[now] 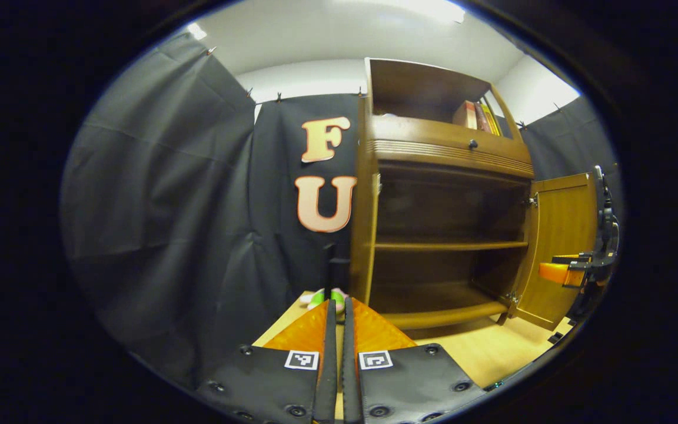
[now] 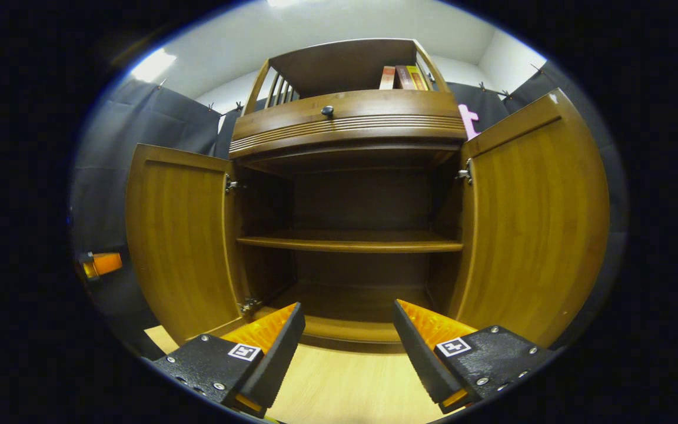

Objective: Open the right door of the double-door shoe cabinet with the right hand, and open the left door with the left hand.

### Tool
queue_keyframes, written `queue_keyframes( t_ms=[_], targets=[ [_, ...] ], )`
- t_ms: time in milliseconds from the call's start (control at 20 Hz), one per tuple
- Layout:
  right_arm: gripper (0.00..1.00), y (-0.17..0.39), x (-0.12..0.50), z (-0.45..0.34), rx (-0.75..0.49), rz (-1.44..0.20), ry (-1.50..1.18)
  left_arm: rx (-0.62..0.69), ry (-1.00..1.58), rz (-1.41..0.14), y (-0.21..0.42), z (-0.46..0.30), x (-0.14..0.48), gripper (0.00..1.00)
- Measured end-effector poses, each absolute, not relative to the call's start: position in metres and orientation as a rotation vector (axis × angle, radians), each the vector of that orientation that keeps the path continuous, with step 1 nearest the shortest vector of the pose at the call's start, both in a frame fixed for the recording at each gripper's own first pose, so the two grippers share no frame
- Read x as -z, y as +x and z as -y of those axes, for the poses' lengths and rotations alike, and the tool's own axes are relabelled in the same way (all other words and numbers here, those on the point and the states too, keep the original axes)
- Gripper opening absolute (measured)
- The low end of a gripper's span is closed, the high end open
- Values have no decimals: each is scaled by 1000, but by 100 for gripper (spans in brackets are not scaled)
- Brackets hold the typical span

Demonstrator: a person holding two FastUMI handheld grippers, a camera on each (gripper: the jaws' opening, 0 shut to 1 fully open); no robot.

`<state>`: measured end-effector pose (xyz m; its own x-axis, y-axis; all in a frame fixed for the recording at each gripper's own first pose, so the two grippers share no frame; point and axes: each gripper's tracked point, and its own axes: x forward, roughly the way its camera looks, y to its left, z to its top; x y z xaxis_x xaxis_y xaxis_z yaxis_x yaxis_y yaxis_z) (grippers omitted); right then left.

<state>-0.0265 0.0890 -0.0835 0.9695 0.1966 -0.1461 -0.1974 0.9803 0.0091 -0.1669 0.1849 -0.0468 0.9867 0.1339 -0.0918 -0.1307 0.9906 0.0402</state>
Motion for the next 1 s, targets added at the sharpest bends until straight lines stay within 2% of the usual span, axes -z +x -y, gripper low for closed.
queue_keyframes(
  t_ms=[250,600,700,1000],
  targets=[
    [93,-39,75,-64,-178,-123,39,50,-130,-77,-97,-40,56,11],
    [93,-55,71,-35,-158,-105,26,-66,-91,-67,-51,-16,76,12],
    [93,-55,75,-31,-154,-108,9,-97,-58,-66,-53,-11,82,25],
    [93,-57,76,-32,-193,-108,20,-101,-35,-64,-49,-3,87,80]
  ],
)
